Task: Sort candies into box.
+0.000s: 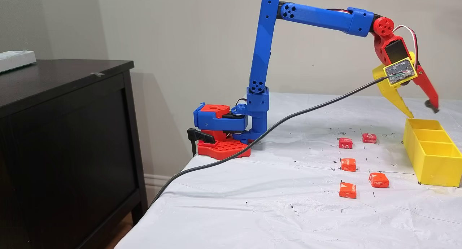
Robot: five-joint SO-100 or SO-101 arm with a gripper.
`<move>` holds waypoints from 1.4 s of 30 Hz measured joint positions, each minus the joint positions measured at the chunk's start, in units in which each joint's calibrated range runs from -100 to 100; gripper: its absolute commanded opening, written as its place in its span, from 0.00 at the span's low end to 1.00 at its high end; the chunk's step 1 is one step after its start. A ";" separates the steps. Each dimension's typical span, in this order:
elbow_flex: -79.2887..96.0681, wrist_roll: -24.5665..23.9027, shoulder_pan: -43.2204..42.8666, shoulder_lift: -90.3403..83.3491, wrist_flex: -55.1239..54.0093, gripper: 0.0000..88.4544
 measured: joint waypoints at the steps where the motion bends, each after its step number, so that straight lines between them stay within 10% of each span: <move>1: 0.34 -0.05 0.00 -0.68 0.32 0.00; 16: 9.84 3.66 -3.90 -13.71 16.51 0.01; 29: 16.77 4.59 -6.16 -9.81 12.78 0.24; 42: 16.68 5.13 -6.16 -5.50 9.13 0.24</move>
